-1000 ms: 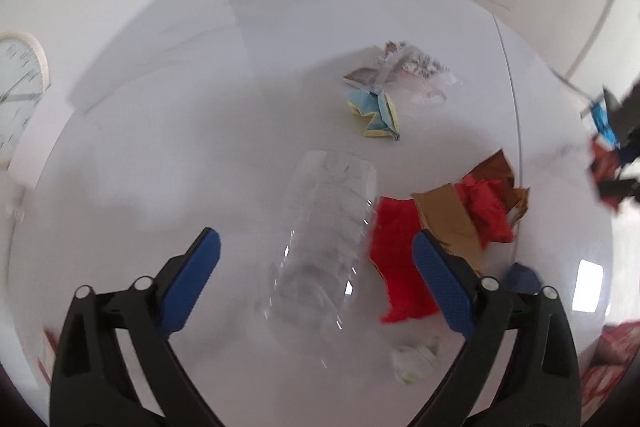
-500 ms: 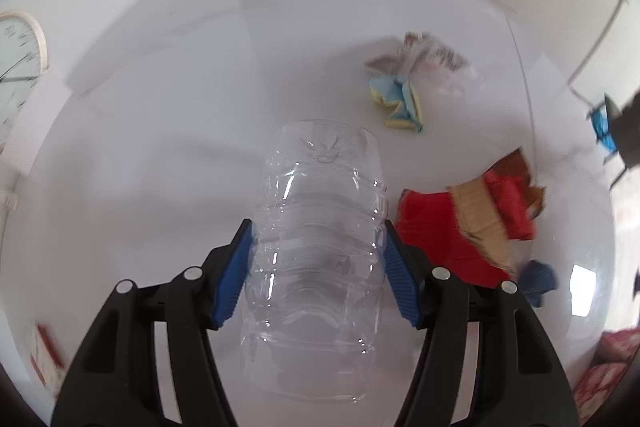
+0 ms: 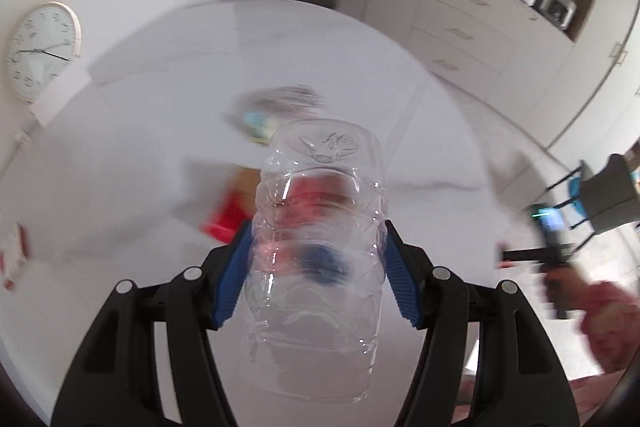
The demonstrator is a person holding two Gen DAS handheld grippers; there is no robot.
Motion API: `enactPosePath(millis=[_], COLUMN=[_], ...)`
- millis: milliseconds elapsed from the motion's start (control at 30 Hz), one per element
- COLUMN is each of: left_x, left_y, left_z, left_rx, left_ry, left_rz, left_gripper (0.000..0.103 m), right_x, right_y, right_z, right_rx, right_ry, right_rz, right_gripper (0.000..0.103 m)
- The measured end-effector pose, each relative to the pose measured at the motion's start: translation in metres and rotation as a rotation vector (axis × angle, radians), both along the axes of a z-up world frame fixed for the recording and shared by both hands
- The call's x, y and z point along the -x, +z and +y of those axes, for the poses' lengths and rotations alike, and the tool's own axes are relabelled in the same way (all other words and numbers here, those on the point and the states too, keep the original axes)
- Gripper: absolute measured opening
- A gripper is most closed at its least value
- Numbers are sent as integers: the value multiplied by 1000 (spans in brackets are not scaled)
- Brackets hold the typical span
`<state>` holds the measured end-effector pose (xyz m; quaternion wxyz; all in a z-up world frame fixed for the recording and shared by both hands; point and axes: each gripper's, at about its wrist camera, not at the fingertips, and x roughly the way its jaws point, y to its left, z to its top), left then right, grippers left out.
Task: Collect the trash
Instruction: 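Carry red packet and plastic bottle to the bin and release both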
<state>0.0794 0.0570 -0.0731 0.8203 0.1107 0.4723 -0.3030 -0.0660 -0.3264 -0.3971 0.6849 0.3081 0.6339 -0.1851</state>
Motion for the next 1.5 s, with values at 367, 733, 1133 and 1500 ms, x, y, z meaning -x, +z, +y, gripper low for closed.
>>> enactPosePath(millis=[367, 733, 1133, 1500], left_x=[107, 164, 158, 158], left_y=[-17, -167, -341, -213], left_z=[-174, -319, -365, -333], left_rx=[-15, -169, -426, -225], left_ry=[-291, -419, -326, -277], left_rz=[68, 272, 474, 371], left_gripper=[61, 61, 71, 80], right_x=[28, 130, 151, 128], right_y=[2, 118, 92, 148], right_z=[-34, -85, -107, -93], right_rx=[-46, 117, 63, 130], right_ry=[-37, -46, -55, -5], right_rz=[-52, -196, -153, -245], right_gripper=[78, 93, 93, 93])
